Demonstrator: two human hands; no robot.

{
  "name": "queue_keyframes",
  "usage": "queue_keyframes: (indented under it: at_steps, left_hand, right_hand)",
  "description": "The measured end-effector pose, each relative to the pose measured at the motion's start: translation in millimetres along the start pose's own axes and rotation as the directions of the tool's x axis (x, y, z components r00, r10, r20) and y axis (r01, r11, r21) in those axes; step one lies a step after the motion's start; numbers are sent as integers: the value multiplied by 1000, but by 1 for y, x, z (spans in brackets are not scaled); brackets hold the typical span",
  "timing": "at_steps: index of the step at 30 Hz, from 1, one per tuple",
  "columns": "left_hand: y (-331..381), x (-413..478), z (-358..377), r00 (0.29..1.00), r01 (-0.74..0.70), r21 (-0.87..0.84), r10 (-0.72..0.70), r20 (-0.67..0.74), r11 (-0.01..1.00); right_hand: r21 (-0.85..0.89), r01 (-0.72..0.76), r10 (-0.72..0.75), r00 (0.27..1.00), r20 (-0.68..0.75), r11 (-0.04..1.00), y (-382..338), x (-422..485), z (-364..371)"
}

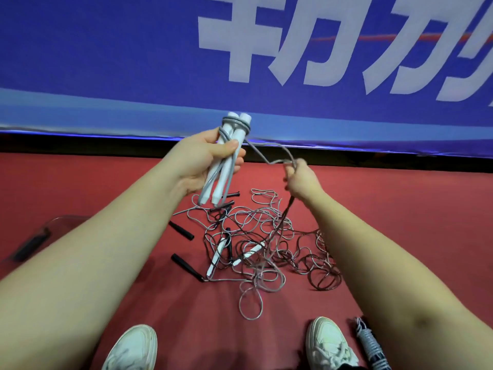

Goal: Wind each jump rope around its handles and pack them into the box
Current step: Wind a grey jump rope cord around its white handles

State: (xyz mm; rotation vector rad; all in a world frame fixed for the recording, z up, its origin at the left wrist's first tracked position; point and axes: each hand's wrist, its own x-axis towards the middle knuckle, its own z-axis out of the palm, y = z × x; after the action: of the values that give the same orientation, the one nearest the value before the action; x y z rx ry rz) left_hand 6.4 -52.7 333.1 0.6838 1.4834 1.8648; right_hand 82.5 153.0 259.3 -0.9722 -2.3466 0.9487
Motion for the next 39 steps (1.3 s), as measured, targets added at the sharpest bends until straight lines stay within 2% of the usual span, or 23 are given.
queue_keyframes:
  at_steps: [1, 2, 3, 4, 5, 6, 7, 8, 9, 10, 11, 13, 15, 17, 19, 20, 22, 25, 28, 30, 34, 37, 39]
  left_hand:
    - [3, 1, -2, 1000, -10, -19, 10, -14, 1000]
    - [5, 1, -4, 1000, -16, -31, 16, -21, 999]
    - [5, 0, -3, 1000, -15, -25, 15, -16, 1000]
    - [4, -1, -1, 1000, -5, -3, 5, 0, 1000]
    - [1, -2, 3, 1000, 13, 23, -13, 21, 1000]
    - [-3, -3, 7, 999, 35, 44, -37, 37, 998]
    - [-6, -3, 11, 997, 59, 58, -61, 45, 997]
    - [-8, -1, 13, 996, 78, 68, -81, 42, 995]
    - [-10, 1, 13, 995, 93, 78, -95, 28, 993]
    - [-11, 3, 11, 994, 103, 92, -105, 12, 990]
    - [-11, 4, 9, 994, 111, 108, -111, -2, 988]
    - [-9, 5, 6, 993, 117, 121, -115, -28, 986]
    - [-7, 5, 3, 994, 108, 115, -104, -46, 987]
    - [-4, 5, -1, 995, 90, 100, -85, -58, 991]
    - [-2, 3, -4, 995, 80, 77, -75, -63, 994]
    - [0, 3, -6, 996, 73, 68, -69, -60, 995]
    - [3, 2, -10, 997, 51, 59, -48, -54, 997]
    - [6, 3, -17, 996, 9, 47, -5, -90, 999]
    - [-5, 7, -25, 989, -58, 247, 90, -119, 967]
    - [-14, 11, -33, 977, -88, 387, 156, -148, 918]
    - [-23, 18, -44, 950, -72, 542, 224, -219, 837]
    - [-26, 21, -45, 940, -73, 618, 262, -220, 783]
    - [-27, 23, -48, 921, -56, 741, 320, -220, 670]
  right_hand:
    - [109, 107, -84, 977, -194, 988, 1, 4, -6]
    - [75, 163, -136, 951, -278, 984, 2, 5, -10]
    - [-50, 157, -164, 961, -223, 986, 10, 6, -10]
    - [-230, 111, -123, 992, -38, 967, 18, 3, -5]
    - [-409, 80, 21, 971, 236, 909, 27, -2, 4]
    - [-539, 86, 202, 868, 453, 838, 31, -10, 11]
    - [-577, 121, 301, 757, 580, 808, 31, -18, 17]
    - [-503, 130, 288, 686, 668, 855, 25, -25, 19]
    - [-293, 93, 150, 694, 704, 952, 16, -29, 18]
    - [0, 55, -42, 748, 663, 998, 6, -33, 17]
    - [261, 35, -186, 793, 581, 965, -3, -35, 18]
    - [525, 75, -349, 824, 447, 848, -18, -41, 24]
    - [504, 175, -355, 890, 287, 846, -27, -48, 41]
    - [384, 308, -341, 940, 20, 871, -32, -55, 51]
    - [244, 442, -408, 896, -177, 863, -37, -56, 46]
    - [187, 485, -447, 869, -214, 854, -40, -54, 41]
    - [223, 475, -451, 880, -152, 851, -42, -49, 32]
    - [553, 223, -360, 921, 151, 803, -39, -48, 26]
    - [598, 66, -285, 917, 279, 799, -31, -50, 25]
    - [506, 29, -213, 926, 311, 862, -30, -51, 26]
    - [213, 141, -205, 927, 314, 967, -37, -59, 27]
    - [-33, 243, -223, 929, 297, 969, -49, -64, 21]
    - [-191, 335, -288, 928, 237, 923, -57, -68, 16]
